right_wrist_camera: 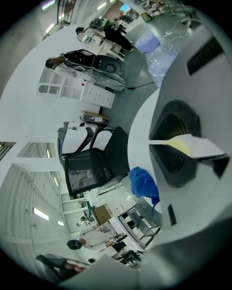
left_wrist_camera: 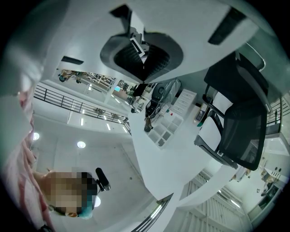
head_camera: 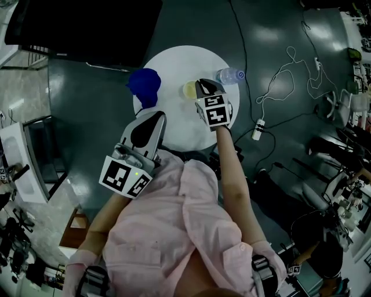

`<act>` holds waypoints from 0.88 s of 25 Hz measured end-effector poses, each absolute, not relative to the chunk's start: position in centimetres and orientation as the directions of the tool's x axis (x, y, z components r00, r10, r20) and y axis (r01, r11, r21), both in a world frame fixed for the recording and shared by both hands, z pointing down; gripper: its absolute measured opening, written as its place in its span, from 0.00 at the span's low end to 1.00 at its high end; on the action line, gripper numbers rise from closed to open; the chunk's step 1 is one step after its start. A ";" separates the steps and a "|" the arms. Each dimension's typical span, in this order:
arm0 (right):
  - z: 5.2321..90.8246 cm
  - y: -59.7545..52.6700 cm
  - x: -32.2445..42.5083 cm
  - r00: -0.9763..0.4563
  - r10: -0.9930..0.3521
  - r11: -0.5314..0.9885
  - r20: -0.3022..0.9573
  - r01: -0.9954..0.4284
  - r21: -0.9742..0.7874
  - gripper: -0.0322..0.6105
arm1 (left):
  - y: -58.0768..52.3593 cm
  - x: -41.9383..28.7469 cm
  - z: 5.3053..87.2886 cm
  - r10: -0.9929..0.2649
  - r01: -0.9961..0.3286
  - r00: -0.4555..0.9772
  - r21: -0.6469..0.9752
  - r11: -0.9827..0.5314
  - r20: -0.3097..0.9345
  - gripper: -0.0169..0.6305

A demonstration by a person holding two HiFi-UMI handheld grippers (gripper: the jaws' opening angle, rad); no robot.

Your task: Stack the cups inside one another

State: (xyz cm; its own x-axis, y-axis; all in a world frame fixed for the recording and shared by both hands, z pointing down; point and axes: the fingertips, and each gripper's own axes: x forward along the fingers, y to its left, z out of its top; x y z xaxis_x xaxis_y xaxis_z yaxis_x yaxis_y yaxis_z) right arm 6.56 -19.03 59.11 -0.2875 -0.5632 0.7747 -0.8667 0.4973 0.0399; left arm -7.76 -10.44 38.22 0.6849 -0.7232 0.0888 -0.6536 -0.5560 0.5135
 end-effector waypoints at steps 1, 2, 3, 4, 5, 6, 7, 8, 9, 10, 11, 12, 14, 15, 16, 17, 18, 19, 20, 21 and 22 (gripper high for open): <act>59.0 -19.0 6.5 -0.289 -0.566 0.498 0.772 -0.866 0.041 0.12 | -10.4 -7.8 38.2 -0.724 -0.654 0.685 0.513 -0.556 0.088 0.05; 58.9 -19.1 6.5 -0.291 -0.569 0.497 0.769 -0.867 0.040 0.12 | -10.4 -7.8 38.3 -0.724 -0.654 0.684 0.513 -0.556 0.087 0.05; 58.7 -19.0 6.3 -0.295 -0.573 0.494 0.765 -0.869 0.036 0.12 | -10.3 -7.8 38.3 -0.724 -0.654 0.684 0.513 -0.556 0.086 0.05; 58.6 -19.0 6.2 -0.298 -0.577 0.491 0.761 -0.871 0.031 0.11 | -10.2 -7.8 38.3 -0.724 -0.654 0.684 0.512 -0.557 0.085 0.05; 58.6 -19.0 6.2 -0.299 -0.580 0.487 0.758 -0.873 0.029 0.11 | -10.2 -7.9 38.3 -0.724 -0.654 0.685 0.510 -0.559 0.085 0.05; 58.5 -19.0 6.2 -0.301 -0.584 0.484 0.754 -0.875 0.026 0.11 | -10.1 -7.9 38.3 -0.723 -0.654 0.685 0.509 -0.560 0.084 0.05; 58.3 -18.9 6.1 -0.304 -0.588 0.481 0.750 -0.876 0.022 0.11 | -10.1 -7.8 38.3 -0.723 -0.653 0.686 0.508 -0.561 0.084 0.05; 58.1 -18.9 6.1 -0.308 -0.591 0.478 0.745 -0.878 0.016 0.11 | -10.0 -7.8 38.2 -0.722 -0.653 0.687 0.508 -0.563 0.083 0.05; 57.8 -18.9 6.0 -0.313 -0.595 0.475 0.740 -0.880 0.010 0.11 | -9.9 -7.7 38.2 -0.721 -0.652 0.688 0.507 -0.564 0.083 0.05; 57.6 -18.9 5.9 -0.315 -0.600 0.472 0.735 -0.882 0.007 0.11 | -9.8 -7.7 38.2 -0.719 -0.651 0.690 0.505 -0.566 0.083 0.05; 57.4 -18.9 6.0 -0.315 -0.605 0.471 0.731 -0.882 0.009 0.11 | -9.8 -7.7 38.1 -0.718 -0.651 0.691 0.504 -0.568 0.082 0.05; 57.2 -18.9 6.0 -0.314 -0.609 0.470 0.728 -0.883 0.012 0.10 | -9.7 -7.7 38.1 -0.718 -0.651 0.692 0.501 -0.570 0.081 0.05; 56.8 -18.9 5.8 -0.319 -0.616 0.466 0.720 -0.885 0.006 0.10 | -9.5 -7.8 38.1 -0.719 -0.654 0.690 0.497 -0.571 0.082 0.05; 56.5 -18.8 5.5 -0.324 -0.618 0.463 0.716 -0.886 -0.001 0.10 | -9.4 -7.9 38.1 -0.721 -0.655 0.688 0.496 -0.570 0.082 0.05; 56.2 -18.8 5.3 -0.328 -0.621 0.461 0.712 -0.887 -0.008 0.10 | -9.3 -8.0 38.0 -0.723 -0.657 0.686 0.497 -0.567 0.082 0.05; 56.0 -18.7 5.2 -0.332 -0.623 0.460 0.708 -0.888 -0.012 0.10 | -9.3 -8.1 38.0 -0.725 -0.658 0.684 0.498 -0.565 0.082 0.05; 55.8 -18.7 5.1 -0.335 -0.627 0.459 0.703 -0.888 -0.014 0.10 | -9.2 -8.1 38.0 -0.727 -0.659 0.682 0.499 -0.563 0.082 0.05; 55.6 -18.6 5.1 -0.337 -0.632 0.457 0.698 -0.889 -0.015 0.10 | -9.1 -8.1 37.9 -0.728 -0.660 0.681 0.499 -0.562 0.080 0.05; 55.4 -18.5 5.1 -0.337 -0.638 0.453 0.692 -0.891 -0.016 0.10 | -8.9 -8.0 37.8 -0.729 -0.661 0.680 0.498 -0.562 0.079 0.05; 55.2 -18.3 5.3 -0.336 -0.646 0.448 0.686 -0.894 -0.016 0.10 | -8.7 -7.9 37.7 -0.731 -0.661 0.679 0.496 -0.562 0.077 0.05; 55.1 -18.0 5.5 -0.336 -0.654 0.441 0.678 -0.897 -0.018 0.10 | -8.4 -7.9 37.6 -0.732 -0.662 0.677 0.496 -0.562 0.076 0.05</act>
